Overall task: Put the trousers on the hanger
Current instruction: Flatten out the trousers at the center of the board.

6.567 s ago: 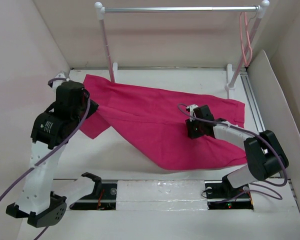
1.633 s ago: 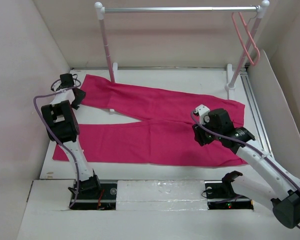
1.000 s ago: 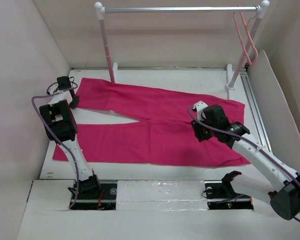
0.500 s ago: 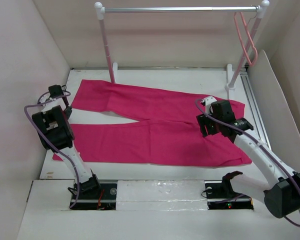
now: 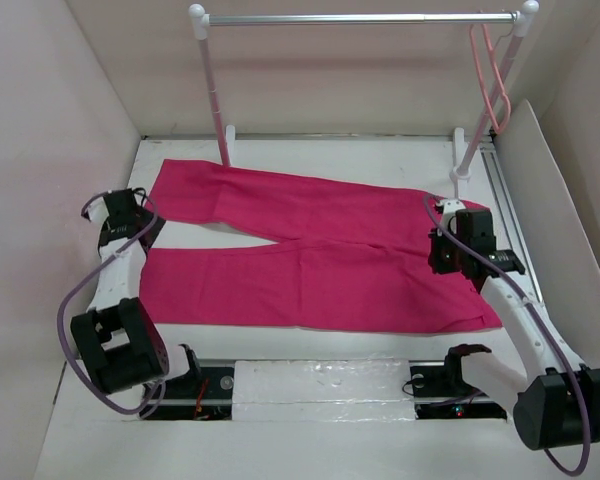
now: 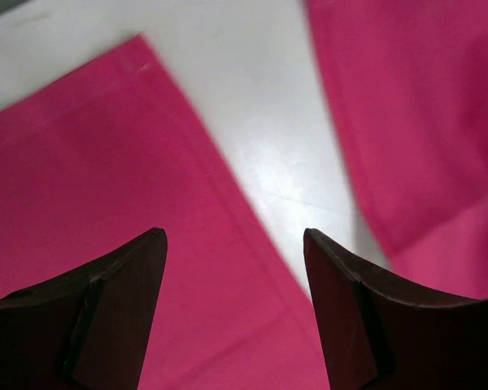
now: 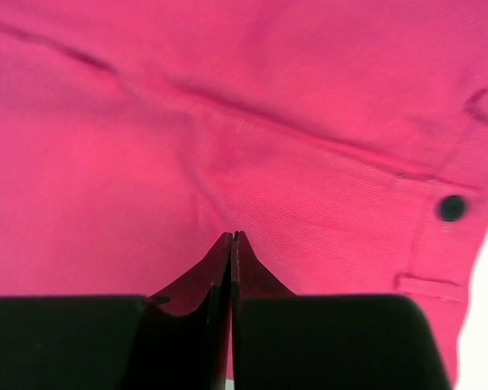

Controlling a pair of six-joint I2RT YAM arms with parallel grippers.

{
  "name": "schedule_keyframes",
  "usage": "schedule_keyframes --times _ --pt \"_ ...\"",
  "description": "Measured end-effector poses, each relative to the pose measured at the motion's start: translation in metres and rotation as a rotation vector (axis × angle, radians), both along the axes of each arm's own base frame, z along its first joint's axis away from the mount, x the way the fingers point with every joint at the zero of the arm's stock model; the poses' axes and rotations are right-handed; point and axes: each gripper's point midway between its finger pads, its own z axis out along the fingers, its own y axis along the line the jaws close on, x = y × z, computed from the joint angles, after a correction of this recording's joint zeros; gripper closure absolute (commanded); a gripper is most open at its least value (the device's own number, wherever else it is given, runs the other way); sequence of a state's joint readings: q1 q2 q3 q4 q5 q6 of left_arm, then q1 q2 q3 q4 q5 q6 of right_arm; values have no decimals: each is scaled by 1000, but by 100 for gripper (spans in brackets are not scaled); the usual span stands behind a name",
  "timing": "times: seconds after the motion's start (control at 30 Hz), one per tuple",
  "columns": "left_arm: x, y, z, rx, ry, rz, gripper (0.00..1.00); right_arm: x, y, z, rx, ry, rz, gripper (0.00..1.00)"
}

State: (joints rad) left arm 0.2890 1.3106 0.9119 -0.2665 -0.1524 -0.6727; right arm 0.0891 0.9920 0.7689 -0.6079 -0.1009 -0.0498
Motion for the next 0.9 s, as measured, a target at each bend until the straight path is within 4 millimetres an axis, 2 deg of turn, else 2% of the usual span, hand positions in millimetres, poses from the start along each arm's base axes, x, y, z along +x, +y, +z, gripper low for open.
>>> schedule_keyframes --times 0.03,0.07,0.2,0.33,0.4,0.43,0.5,0.7,0.83,0.9 --pt "-9 5 -11 -3 33 21 37 -3 4 -6 5 15 18 82" --pt "-15 7 -23 -14 70 29 40 -6 9 -12 14 36 49 64" --pt "-32 -4 -68 -66 208 10 47 -10 19 -25 18 83 100 56" --pt "-43 -10 -98 -99 288 11 60 -10 25 -23 28 76 128 54" --pt "-42 -8 -107 -103 318 19 60 -11 26 -23 32 73 134 54" --pt "-35 -6 -106 -104 310 23 63 -11 26 -22 32 70 134 54" --pt "-19 -1 -106 -103 317 34 64 -11 26 -21 30 63 132 54" --pt "47 7 -102 -117 268 22 64 -6 22 -24 17 64 115 54" --pt "76 11 -100 -132 251 17 61 1 12 -26 1 57 76 53" --pt "85 13 -98 -138 243 12 58 6 9 -29 -1 59 65 48"
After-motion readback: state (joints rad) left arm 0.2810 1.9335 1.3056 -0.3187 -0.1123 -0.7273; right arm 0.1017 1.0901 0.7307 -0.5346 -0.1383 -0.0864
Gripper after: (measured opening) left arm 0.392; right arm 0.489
